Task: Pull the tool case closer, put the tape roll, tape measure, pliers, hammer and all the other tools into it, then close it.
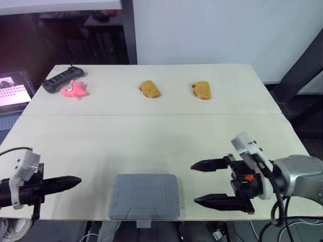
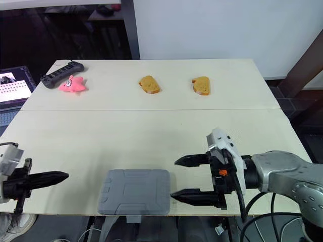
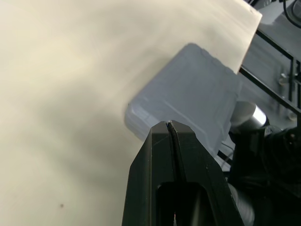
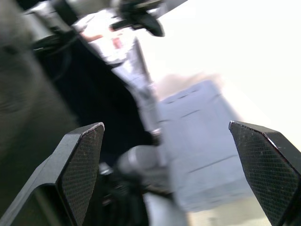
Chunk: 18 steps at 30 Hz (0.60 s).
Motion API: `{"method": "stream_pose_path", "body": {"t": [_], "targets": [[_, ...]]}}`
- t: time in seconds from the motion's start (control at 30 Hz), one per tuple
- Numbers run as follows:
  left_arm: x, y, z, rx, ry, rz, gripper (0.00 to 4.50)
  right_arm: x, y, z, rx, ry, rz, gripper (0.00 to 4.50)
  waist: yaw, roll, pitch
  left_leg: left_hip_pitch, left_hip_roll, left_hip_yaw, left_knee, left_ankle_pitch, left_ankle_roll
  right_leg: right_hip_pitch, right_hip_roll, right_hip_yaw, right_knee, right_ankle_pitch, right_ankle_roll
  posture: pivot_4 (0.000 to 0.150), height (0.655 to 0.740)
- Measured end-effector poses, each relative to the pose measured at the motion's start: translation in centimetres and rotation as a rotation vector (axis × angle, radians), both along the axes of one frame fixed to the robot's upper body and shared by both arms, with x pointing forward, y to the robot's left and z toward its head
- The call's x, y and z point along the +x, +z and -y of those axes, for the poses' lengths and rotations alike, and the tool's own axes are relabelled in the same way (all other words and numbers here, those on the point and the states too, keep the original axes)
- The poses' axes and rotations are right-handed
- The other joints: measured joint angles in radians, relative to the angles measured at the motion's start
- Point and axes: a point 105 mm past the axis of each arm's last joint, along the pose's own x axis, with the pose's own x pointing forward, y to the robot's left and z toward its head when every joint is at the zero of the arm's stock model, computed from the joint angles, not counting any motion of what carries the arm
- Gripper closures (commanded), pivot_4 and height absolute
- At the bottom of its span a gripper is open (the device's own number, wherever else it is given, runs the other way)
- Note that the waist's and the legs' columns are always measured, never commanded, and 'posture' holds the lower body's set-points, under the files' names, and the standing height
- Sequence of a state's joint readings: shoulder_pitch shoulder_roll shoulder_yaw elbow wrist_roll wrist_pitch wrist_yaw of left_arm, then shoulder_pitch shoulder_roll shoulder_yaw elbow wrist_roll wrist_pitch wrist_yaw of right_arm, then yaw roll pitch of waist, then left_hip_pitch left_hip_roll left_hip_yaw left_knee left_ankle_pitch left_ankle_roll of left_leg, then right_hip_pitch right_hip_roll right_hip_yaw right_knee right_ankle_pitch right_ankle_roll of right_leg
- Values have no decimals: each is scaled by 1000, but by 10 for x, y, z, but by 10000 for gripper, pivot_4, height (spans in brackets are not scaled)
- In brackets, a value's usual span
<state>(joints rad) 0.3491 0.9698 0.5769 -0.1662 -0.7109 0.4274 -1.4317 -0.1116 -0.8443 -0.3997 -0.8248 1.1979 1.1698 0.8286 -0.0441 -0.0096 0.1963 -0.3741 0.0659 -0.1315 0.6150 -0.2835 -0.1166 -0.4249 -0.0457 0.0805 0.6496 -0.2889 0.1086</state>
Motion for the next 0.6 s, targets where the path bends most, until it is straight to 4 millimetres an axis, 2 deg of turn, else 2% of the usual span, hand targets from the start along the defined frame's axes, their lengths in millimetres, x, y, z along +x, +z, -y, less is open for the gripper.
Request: {"method": "stream_pose_path", "body": {"t": [0.07, 0.23, 0.4, 0.6], "targets": [[1, 4, -2, 12, 9, 22, 44620, 1, -4, 6, -4, -63, 36, 0, 5, 0, 0, -1, 0, 0, 0, 0, 0, 0, 0, 0, 0, 0, 1, 1500, 7400], [4, 9, -2, 35, 8, 68, 44620, 2, -28, 24, -94, -175, 76, 0, 3, -2, -1, 0, 0, 0, 0, 0, 0, 1, 0, 0, -1, 0, 2, 1500, 7400], [10, 9, 0, 57, 10, 122, 44620, -1, -53, 28, -176, -158, 115, 0, -1, -2, -1, 1, 0, 0, 1, 1, -1, 1, 0, 0, 0, 0, 0, 1500, 7400], [13, 5, 4, 86, 10, 135, 44620, 0, -63, 28, -194, -126, 158, 0, 0, -3, -1, 1, 0, 0, 1, 1, -1, 2, 0, 0, 0, 0, 1, 1500, 7400]]}}
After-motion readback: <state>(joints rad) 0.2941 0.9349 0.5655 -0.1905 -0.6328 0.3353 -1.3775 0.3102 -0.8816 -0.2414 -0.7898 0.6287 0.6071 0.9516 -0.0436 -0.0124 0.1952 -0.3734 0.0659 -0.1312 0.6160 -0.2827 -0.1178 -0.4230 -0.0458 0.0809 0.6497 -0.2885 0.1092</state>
